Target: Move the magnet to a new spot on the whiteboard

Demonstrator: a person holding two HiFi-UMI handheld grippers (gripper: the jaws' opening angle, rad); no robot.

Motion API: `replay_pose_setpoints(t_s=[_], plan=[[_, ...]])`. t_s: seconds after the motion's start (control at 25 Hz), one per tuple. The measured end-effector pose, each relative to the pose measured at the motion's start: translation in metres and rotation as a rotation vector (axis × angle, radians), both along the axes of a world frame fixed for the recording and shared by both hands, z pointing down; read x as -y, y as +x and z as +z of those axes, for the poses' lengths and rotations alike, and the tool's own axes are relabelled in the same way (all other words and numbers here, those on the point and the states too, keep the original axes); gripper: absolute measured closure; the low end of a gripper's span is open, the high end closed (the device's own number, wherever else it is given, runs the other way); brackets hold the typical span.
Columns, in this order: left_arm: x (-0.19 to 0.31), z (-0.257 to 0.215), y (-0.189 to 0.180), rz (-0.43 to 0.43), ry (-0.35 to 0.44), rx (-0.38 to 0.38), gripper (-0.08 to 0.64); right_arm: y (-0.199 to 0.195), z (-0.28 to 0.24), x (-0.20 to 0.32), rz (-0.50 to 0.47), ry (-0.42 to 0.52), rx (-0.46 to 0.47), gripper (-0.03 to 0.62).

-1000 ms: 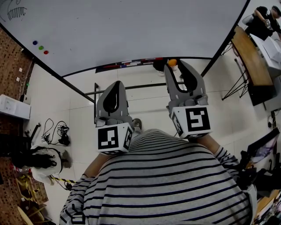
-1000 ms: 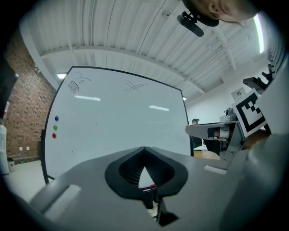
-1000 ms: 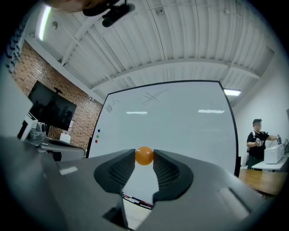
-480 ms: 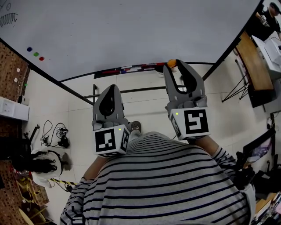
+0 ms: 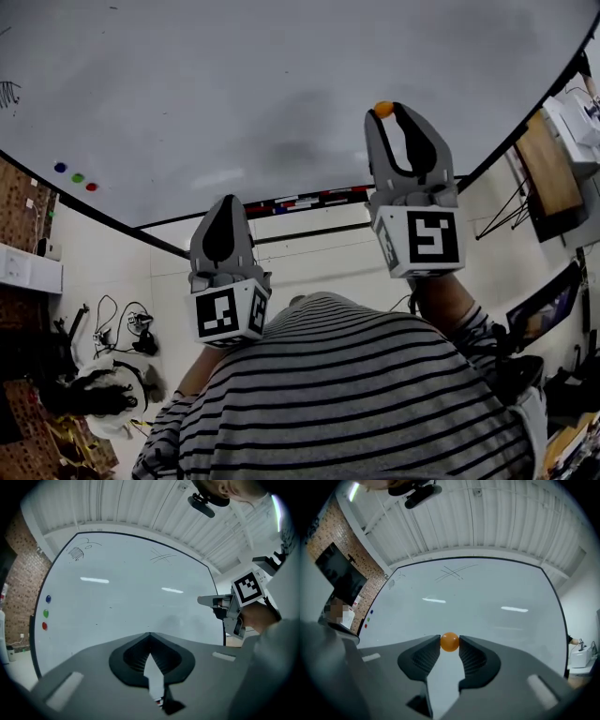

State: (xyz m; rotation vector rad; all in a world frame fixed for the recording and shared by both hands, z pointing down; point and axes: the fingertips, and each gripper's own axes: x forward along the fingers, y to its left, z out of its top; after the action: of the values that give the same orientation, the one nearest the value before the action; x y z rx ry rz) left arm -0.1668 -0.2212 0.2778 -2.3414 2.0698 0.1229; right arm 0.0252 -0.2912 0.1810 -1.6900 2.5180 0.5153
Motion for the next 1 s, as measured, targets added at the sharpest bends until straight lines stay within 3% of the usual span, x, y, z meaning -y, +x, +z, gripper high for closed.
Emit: replay_pose_setpoints(t_s=[0.28,0.52,0.8,1.0], plan=[[0.054,0.001,-0.047,0.004,0.002,-0.006,0.545,-0.019,-0.015,0.075,0.083,0.051,-0.024,0.468],[0.075,0.01,-0.069,-0.011,-0.026,-0.024,0.545,-0.021,-0.017,0.092,0.14,0.086,-0.004,0.468],[0.074,0.014,-0.055,0.027,-0.016,-0.015,0.545,-0.02,-0.015,0.083,0.11,0.1,0.016,0.477],[0.046,0.008,-0.026,0.028,0.001,-0.009,0.545,-0.005,-0.012,0.035,0.05,0.072,0.057,0.476]])
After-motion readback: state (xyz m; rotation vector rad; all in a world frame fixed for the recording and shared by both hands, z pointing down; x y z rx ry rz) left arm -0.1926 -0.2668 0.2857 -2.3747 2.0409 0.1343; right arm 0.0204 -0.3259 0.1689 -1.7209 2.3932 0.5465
